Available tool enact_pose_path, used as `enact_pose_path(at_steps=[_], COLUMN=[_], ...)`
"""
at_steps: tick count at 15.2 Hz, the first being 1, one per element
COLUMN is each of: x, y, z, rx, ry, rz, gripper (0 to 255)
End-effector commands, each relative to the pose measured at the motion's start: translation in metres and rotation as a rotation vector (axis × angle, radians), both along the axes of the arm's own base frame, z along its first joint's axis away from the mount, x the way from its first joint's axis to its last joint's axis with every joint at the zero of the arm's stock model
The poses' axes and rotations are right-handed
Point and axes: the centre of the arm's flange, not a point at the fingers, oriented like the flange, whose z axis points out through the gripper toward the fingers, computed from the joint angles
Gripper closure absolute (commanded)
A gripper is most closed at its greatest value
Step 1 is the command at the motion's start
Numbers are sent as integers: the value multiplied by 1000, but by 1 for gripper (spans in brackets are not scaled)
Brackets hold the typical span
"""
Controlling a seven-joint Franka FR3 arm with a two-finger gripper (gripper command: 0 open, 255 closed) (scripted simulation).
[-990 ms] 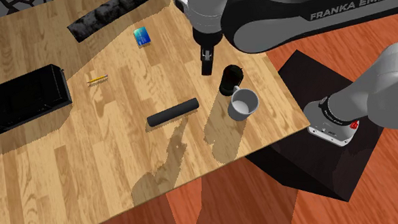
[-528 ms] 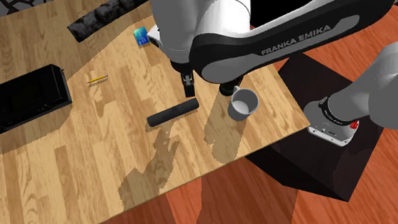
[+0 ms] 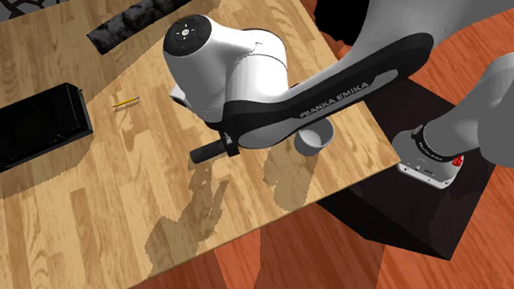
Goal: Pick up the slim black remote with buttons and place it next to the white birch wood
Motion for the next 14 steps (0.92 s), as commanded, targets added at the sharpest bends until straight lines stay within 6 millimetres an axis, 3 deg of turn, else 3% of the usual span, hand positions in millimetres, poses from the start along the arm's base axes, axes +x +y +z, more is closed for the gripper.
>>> enact_pose_path(at_steps=[1, 6, 13, 14], x=[0, -2, -2, -2], y=[3, 3, 3, 3], z=[-10, -34, -34, -34], rx=[1, 1, 1, 1], ry=[0, 0, 0, 0], rz=[5, 5, 5, 5], gripper=[0, 0, 0, 255])
